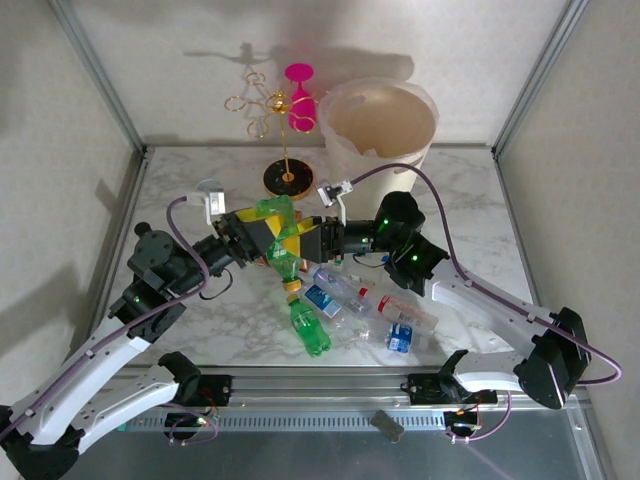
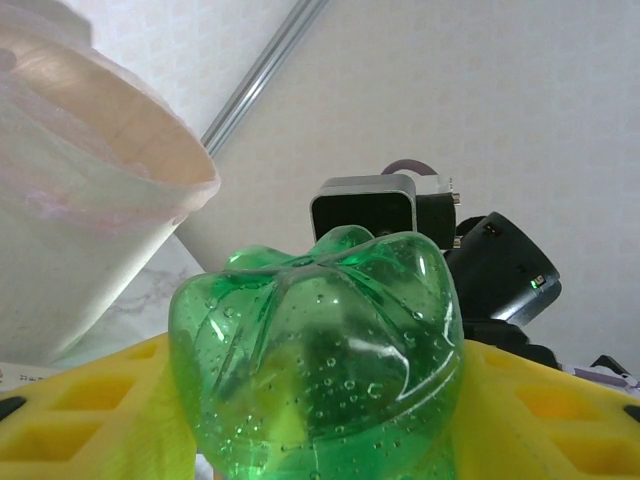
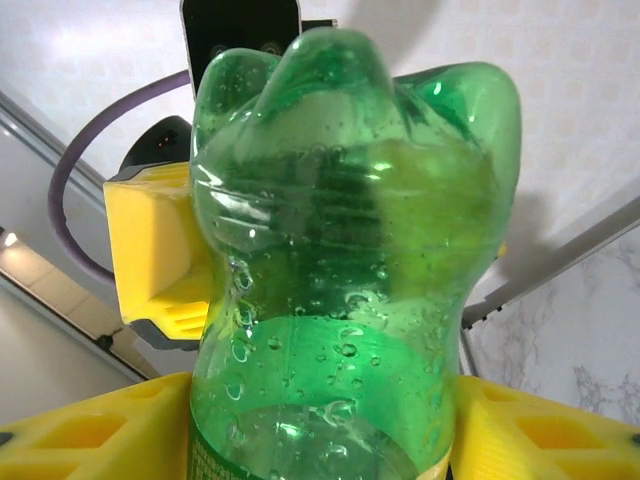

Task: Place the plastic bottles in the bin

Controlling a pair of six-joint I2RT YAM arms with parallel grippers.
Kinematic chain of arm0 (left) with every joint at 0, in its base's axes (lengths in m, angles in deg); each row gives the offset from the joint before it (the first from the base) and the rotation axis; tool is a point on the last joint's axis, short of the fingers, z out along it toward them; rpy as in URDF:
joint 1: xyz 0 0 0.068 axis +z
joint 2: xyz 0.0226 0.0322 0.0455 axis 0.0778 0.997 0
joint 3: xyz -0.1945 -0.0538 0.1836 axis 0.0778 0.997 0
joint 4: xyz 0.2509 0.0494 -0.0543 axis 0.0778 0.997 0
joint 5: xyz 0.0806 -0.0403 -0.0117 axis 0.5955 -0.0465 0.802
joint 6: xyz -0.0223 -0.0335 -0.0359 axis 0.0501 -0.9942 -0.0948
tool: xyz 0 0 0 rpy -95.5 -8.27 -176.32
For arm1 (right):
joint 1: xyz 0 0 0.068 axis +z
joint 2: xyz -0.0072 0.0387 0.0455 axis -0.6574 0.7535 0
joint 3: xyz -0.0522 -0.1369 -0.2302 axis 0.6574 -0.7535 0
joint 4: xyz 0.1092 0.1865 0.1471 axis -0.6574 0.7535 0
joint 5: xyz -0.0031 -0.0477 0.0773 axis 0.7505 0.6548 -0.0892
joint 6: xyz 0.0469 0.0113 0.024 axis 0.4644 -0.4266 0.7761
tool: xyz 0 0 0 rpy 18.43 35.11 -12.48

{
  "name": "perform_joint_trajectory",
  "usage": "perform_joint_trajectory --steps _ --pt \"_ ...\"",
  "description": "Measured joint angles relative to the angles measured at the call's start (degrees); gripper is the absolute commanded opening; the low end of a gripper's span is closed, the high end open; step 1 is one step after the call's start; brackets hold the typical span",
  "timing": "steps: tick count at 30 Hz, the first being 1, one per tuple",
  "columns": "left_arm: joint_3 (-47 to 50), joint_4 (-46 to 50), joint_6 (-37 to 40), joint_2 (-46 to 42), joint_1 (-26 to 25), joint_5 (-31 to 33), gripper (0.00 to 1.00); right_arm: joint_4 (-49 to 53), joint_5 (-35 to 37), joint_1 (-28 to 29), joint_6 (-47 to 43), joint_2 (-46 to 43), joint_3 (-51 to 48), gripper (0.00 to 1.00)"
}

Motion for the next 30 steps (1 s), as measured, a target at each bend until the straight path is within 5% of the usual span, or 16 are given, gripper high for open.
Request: perform_joint_trajectory --steps 9,18,30 --pt "-0.5 0.7 0.9 0.0 -0.1 0.2 0.90 1.6 0.6 0.2 -1.5 -0.6 0.0 0.55" --pt "-2.4 5.0 2.7 -0.9 -0.1 4.6 0.95 11.3 6.8 0.0 -7.8 -5.2 0.2 0.54" --pt "-8.3 21.6 11.3 1.3 -0.2 25.3 0.94 34.4 26.0 -7.0 -20.1 -8.8 10.6 0.54"
